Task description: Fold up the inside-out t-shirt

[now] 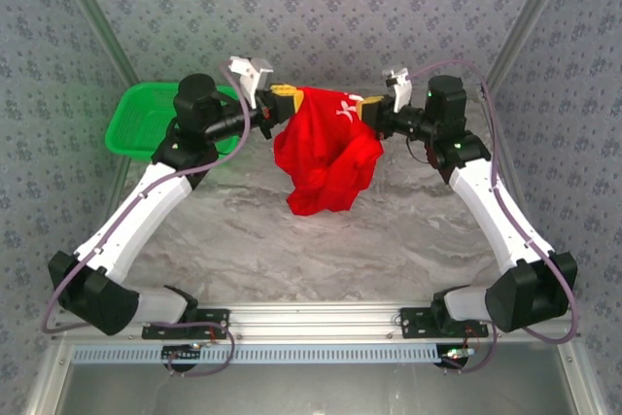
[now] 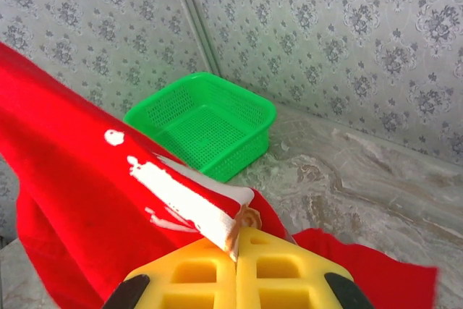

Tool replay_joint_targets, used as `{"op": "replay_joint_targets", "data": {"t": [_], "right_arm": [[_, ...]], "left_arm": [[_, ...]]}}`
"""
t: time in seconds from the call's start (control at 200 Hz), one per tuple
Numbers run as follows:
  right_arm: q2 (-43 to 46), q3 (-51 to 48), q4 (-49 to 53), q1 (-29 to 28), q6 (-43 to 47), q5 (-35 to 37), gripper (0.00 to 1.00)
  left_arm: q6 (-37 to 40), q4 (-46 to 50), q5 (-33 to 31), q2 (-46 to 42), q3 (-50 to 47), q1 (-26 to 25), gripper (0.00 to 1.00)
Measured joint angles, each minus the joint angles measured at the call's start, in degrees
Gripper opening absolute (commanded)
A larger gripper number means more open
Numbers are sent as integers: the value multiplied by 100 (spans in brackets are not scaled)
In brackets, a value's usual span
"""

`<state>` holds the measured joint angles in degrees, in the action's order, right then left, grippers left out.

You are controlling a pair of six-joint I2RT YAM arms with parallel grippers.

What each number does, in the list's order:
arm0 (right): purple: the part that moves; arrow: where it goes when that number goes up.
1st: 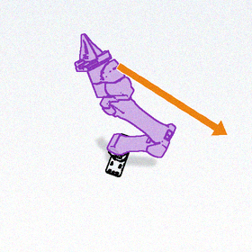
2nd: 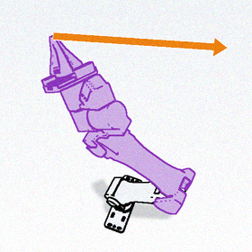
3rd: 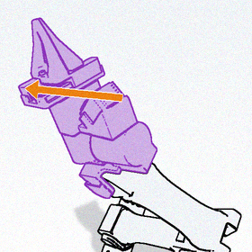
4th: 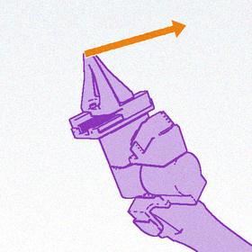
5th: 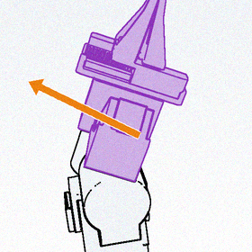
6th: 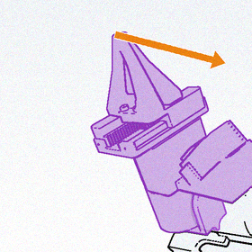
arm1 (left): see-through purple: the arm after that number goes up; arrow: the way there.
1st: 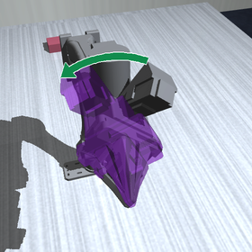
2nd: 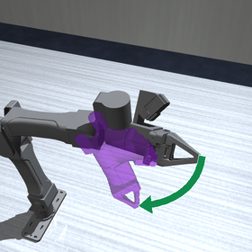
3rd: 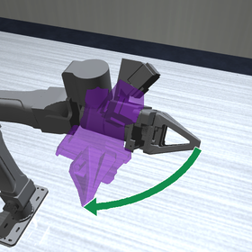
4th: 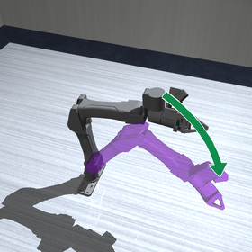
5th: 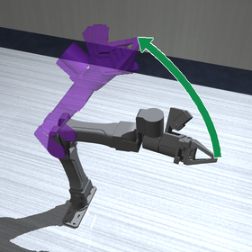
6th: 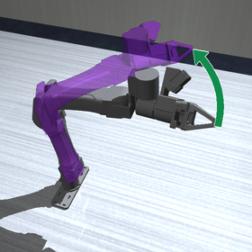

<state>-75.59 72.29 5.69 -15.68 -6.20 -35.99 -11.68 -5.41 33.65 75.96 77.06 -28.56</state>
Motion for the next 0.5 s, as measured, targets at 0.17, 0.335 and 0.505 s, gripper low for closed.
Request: {"op": "replay_joint_targets", "data": {"t": [0.17,0.335,0.505], "right_arm": [[20,-52,-13,-184,-361,662,25],[125,-74,420,-317,-444,1392,50],[481,-538,695,-710,-352,2430,73]], "left_arm": [[-328,11,-503,136,0,-7,0],[-511,98,-739,251,28,-7,0],[-625,138,-750,291,111,-13,0]]}}
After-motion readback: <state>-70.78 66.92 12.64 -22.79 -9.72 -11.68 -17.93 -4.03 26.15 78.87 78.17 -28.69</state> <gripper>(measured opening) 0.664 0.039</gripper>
